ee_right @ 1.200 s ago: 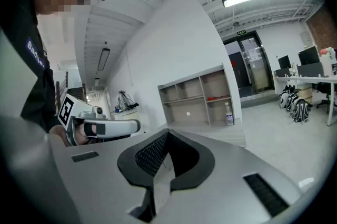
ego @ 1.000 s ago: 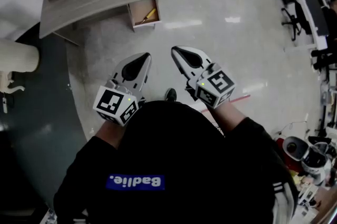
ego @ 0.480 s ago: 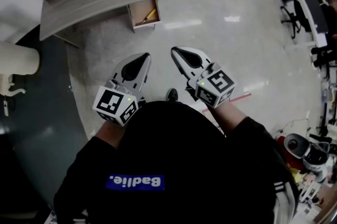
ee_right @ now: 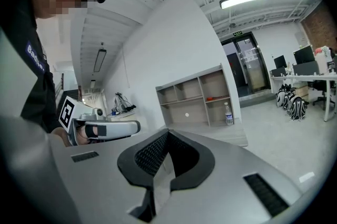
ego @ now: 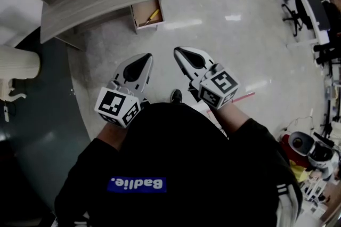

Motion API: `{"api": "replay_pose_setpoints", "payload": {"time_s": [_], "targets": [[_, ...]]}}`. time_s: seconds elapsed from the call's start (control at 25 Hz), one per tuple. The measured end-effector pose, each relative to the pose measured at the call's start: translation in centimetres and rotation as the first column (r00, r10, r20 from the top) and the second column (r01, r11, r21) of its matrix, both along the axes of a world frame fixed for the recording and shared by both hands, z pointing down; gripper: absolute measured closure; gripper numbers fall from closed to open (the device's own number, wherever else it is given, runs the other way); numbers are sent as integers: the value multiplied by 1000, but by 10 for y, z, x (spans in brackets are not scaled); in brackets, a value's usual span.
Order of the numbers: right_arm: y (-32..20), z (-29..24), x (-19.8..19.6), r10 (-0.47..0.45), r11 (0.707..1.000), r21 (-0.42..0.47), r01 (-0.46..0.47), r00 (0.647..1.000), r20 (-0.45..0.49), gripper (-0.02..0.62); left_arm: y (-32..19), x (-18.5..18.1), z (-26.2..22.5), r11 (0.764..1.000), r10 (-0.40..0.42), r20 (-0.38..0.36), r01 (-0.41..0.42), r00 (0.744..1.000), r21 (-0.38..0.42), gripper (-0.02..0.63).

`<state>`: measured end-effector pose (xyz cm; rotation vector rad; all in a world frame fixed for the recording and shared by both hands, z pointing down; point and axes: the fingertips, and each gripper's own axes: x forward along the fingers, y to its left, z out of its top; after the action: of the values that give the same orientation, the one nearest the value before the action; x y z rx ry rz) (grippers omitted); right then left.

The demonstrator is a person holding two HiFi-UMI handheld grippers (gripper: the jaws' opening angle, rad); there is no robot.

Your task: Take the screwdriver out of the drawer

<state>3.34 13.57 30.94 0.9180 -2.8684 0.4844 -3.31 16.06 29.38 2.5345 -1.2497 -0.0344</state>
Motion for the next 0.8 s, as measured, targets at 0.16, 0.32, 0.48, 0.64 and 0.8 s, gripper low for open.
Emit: {"api": "replay_pose_setpoints", "payload": {"time_s": [0.16, 0.32, 0.48, 0.64, 0.8], "targets": [[3, -2, -9, 14, 1000, 11, -14, 1000, 13, 566, 3, -10, 4, 1000, 10, 2, -10, 1000, 4, 604], [7, -2, -21, 26, 999, 19, -26, 1000, 8, 566, 6, -24, 4, 1000, 19, 10, -19, 1000, 7, 604], [10, -2, -33, 36, 999, 26, -36, 999, 3, 566, 6, -40, 7, 1000, 22, 10, -22, 1000, 9, 604], [6, -1, -36, 40, 999, 24, -40, 999, -2, 566, 0, -47, 7, 1000, 14, 7, -14, 1000, 5, 604], [-14, 2, -33, 34, 999, 14, -34, 999, 2, 566, -18, -45, 9, 1000, 5, 12, -5, 1000, 6, 604]]}}
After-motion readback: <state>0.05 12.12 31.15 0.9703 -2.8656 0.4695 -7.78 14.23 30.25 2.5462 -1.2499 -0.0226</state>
